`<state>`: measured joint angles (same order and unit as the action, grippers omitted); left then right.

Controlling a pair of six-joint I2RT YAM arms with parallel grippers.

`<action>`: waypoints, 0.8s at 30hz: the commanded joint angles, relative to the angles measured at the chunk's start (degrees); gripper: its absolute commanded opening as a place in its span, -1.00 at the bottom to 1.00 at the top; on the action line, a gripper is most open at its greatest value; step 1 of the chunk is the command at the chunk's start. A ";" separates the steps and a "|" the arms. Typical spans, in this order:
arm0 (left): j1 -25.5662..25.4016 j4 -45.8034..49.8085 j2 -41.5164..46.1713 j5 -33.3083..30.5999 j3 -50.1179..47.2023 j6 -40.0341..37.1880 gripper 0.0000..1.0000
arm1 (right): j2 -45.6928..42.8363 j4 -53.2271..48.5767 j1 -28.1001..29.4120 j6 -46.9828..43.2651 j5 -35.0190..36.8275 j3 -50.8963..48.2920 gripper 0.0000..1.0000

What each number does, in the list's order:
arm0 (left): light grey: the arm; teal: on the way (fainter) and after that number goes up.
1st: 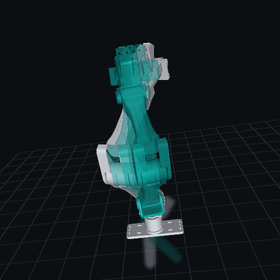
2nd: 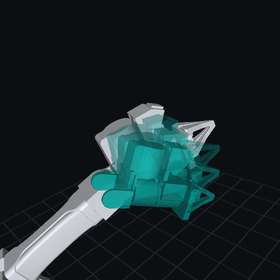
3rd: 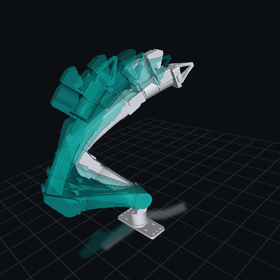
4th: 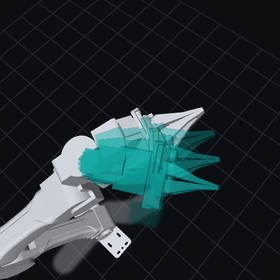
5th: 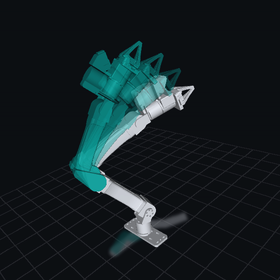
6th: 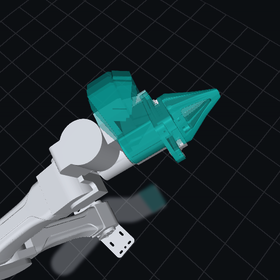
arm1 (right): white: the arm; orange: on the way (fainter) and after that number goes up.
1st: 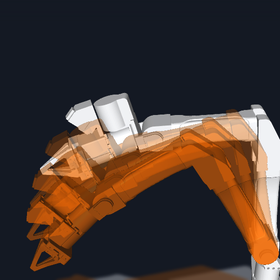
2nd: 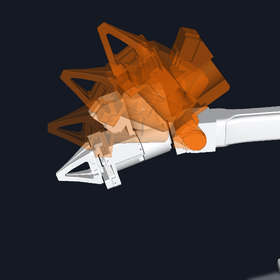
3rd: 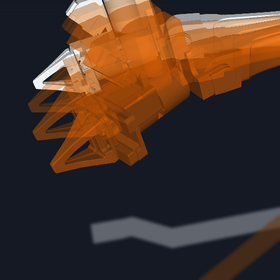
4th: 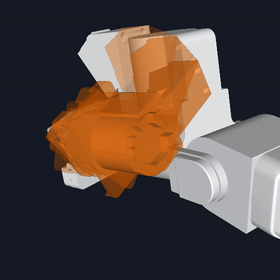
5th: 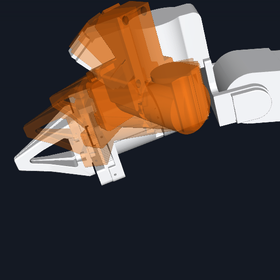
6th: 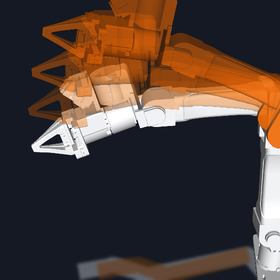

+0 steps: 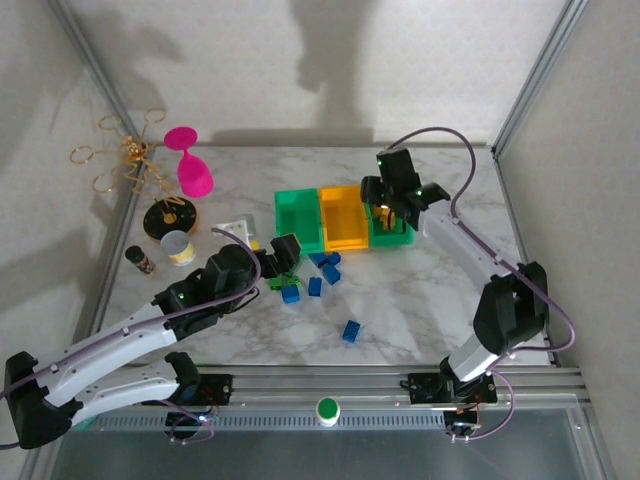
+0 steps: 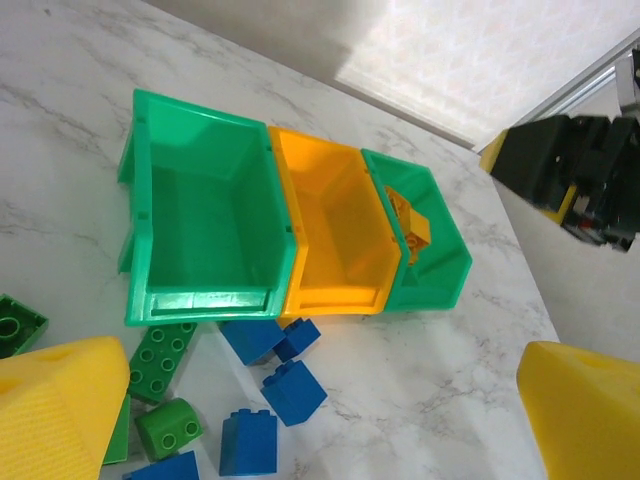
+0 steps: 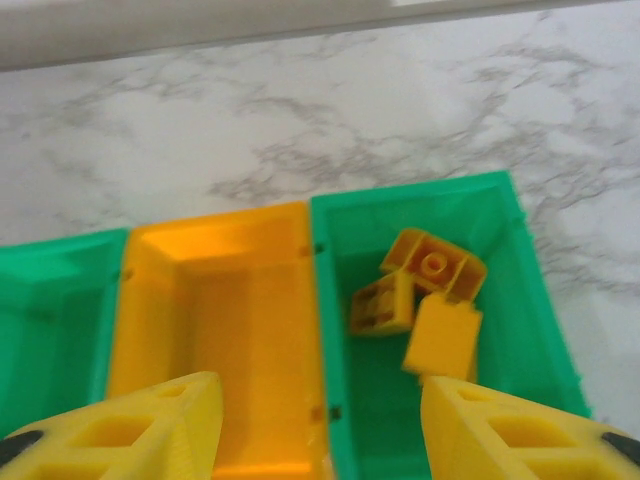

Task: Sort the legos into containers by color
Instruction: Place the lego in the container, then pick up the lego from the bottom-center of the table.

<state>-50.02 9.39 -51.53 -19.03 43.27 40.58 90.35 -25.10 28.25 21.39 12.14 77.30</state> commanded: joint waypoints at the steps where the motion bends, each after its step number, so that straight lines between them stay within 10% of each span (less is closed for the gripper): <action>1: 0.54 2.08 2.48 0.41 -1.79 1.04 0.99 | -2.88 -2.27 2.79 2.43 -0.89 -4.91 0.13; 14: 0.63 10.44 10.61 -0.04 -5.32 4.94 0.99 | -9.85 -8.53 18.58 9.53 -0.81 -17.76 0.27; 24: 0.62 15.58 16.04 -1.21 -7.73 6.53 0.99 | -11.73 -11.94 34.81 33.81 5.50 -25.90 0.43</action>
<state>-49.98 21.12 -36.32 -19.18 36.49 45.91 79.26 -34.44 59.64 44.01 13.91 52.99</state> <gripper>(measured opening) 0.996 0.712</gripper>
